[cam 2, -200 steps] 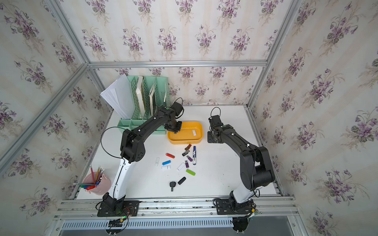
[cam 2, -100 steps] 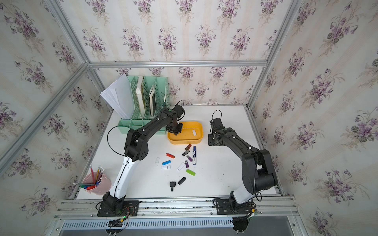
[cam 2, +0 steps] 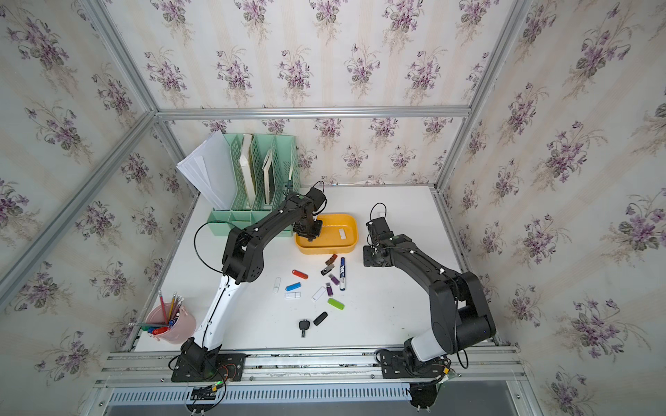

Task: Put the usb flash drive into the storage box
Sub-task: Place the USB flash in the storage box, then pick up the USB flash from the center of the board.

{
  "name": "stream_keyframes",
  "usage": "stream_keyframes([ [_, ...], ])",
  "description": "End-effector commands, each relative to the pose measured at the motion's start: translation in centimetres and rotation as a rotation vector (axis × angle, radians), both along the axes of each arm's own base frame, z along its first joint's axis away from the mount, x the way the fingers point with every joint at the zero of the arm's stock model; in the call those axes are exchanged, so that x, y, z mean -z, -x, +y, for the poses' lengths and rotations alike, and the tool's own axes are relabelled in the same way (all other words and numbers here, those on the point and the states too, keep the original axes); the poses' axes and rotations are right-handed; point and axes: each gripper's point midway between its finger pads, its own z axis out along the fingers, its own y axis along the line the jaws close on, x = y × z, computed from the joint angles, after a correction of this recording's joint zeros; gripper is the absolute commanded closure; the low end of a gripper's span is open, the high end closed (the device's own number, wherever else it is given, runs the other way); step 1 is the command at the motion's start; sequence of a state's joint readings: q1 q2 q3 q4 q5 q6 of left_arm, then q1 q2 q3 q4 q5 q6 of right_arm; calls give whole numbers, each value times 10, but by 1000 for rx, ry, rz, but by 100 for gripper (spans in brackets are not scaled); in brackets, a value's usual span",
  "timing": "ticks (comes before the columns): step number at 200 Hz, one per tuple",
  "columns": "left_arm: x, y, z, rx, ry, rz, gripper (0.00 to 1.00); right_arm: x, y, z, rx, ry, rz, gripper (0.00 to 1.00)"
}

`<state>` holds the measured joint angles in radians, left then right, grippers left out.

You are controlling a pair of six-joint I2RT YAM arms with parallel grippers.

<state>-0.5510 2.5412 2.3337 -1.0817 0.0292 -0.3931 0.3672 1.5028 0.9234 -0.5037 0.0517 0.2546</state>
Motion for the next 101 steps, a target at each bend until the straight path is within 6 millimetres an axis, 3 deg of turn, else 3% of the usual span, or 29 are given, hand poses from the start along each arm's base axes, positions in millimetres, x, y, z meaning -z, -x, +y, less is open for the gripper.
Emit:
stream_keyframes([
  [1, -5, -3, 0, 11, -6, -20, 67, 4, 8, 4, -21, 8, 5, 46],
  [23, -7, -4, -1, 13, 1, -22, 66, 5, 14, 6, -38, 12, 7, 46],
  [38, -19, -5, -3, 10, 20, -35, 65, 1, 17, 11, -63, 10, -7, 45],
  [70, -77, -5, -2, 11, 64, -121, 58, -12, 32, 36, -157, -29, -39, 36],
  [101, -113, 18, 21, 5, 49, -136, 49, -5, 66, 71, -298, -37, -4, 30],
])
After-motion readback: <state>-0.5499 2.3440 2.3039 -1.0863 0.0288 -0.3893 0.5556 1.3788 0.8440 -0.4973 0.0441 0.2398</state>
